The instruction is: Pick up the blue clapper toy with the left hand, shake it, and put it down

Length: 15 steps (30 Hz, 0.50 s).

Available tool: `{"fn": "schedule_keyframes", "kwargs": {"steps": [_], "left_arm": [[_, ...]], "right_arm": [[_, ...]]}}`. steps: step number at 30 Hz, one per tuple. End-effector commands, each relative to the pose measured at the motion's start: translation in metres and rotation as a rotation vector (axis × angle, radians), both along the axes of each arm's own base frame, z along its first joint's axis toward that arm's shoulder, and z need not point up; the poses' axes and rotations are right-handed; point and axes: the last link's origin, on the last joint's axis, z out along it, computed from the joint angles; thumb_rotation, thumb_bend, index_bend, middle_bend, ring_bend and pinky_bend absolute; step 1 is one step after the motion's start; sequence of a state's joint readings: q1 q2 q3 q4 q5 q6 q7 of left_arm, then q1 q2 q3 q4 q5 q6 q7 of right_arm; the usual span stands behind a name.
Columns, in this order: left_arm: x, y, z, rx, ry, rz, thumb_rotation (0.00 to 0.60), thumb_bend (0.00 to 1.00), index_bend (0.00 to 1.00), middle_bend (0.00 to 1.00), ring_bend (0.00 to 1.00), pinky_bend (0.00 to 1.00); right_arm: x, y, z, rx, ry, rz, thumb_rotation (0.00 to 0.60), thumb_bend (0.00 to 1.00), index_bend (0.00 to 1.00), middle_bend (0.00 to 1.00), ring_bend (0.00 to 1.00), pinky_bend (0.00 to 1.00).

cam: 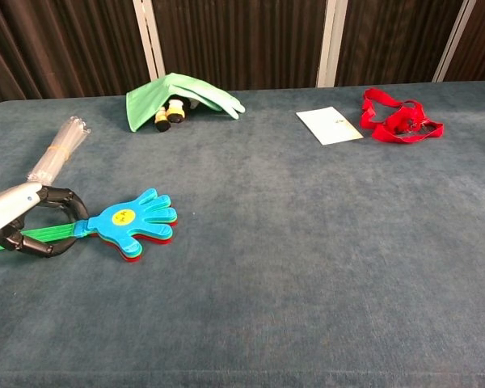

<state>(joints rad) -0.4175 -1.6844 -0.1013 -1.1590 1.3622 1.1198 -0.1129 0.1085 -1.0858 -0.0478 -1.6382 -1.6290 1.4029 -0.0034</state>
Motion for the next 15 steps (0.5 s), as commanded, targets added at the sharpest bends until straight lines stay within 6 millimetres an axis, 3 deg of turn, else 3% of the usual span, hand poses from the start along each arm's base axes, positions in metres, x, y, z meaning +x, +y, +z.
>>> {"fn": "schedule_keyframes", "kwargs": {"steps": [1, 12, 15], "left_arm": [[-0.0003, 0.0011, 0.0030, 0.019, -0.003, -0.016, 0.600, 0.46, 0.97, 0.52, 0.27, 0.04], [0.0005, 0.0002, 0.0062, 0.039, -0.032, -0.044, 0.600, 0.46, 1.00, 0.57, 0.30, 0.04], [0.0024, 0.0001, 0.0077, 0.062, -0.061, -0.057, 0.600, 0.47, 1.00, 0.61, 0.34, 0.09]], "right_arm": [[-0.0001, -0.0001, -0.0006, 0.002, 0.002, 0.000, 0.600, 0.21, 0.00, 0.00, 0.00, 0.00], [0.0000, -0.0001, -0.0019, 0.006, 0.001, 0.000, 0.600, 0.21, 0.00, 0.00, 0.00, 0.00], [0.0002, 0.0002, -0.0017, 0.006, 0.001, 0.001, 0.600, 0.21, 0.00, 0.00, 0.00, 0.00]]}}
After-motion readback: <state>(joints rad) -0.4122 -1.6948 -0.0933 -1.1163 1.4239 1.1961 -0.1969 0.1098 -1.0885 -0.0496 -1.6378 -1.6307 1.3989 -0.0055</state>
